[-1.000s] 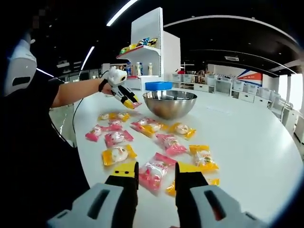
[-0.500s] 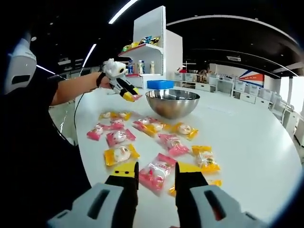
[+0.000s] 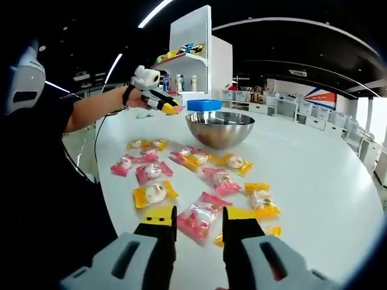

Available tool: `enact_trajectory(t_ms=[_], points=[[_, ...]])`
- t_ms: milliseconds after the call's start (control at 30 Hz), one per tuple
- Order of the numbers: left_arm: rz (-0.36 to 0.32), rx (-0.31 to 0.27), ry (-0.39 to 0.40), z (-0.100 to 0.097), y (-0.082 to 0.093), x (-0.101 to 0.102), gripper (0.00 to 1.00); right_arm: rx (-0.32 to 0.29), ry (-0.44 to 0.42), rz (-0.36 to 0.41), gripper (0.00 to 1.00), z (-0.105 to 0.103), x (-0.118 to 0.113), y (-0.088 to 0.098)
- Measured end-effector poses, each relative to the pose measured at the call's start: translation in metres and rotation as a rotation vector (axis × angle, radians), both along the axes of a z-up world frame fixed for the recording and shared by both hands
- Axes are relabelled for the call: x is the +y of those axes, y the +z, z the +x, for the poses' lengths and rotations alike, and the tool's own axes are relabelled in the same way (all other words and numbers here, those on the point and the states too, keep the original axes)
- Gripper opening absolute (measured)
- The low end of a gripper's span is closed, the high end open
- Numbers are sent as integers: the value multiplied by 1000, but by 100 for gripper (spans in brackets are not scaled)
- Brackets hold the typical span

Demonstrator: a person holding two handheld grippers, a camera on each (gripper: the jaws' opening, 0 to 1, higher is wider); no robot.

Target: Pick up the marshmallows scattered on the table and place them into the bowl on the table

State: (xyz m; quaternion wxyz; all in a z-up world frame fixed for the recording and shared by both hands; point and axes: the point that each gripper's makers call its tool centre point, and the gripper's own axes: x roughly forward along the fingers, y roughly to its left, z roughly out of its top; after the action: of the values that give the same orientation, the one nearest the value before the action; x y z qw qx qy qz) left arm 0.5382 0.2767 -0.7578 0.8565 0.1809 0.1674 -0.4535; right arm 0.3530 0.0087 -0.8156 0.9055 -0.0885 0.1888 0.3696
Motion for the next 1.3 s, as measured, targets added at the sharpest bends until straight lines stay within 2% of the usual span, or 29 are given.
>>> enact_trajectory(t_ms=[300,400,800,900,1067,1300], points=[[-94,-16,0,9,22,-27,24,6,9,-2,30,-3,1,-1],[-112,-13,-3,16,25,-34,24,9,6,-5,30,-3,0,-2],[-79,12,-30,32,25,-71,24,13,6,-4,30,-4,-1,-3],[-56,9,-35,34,23,-76,24,15,11,-7,30,-5,-1,-4],[-57,9,-45,35,25,-90,24,19,9,-4,30,-4,-2,-5],[-34,12,-59,36,14,-103,24,27,14,4,30,-7,0,-9]])
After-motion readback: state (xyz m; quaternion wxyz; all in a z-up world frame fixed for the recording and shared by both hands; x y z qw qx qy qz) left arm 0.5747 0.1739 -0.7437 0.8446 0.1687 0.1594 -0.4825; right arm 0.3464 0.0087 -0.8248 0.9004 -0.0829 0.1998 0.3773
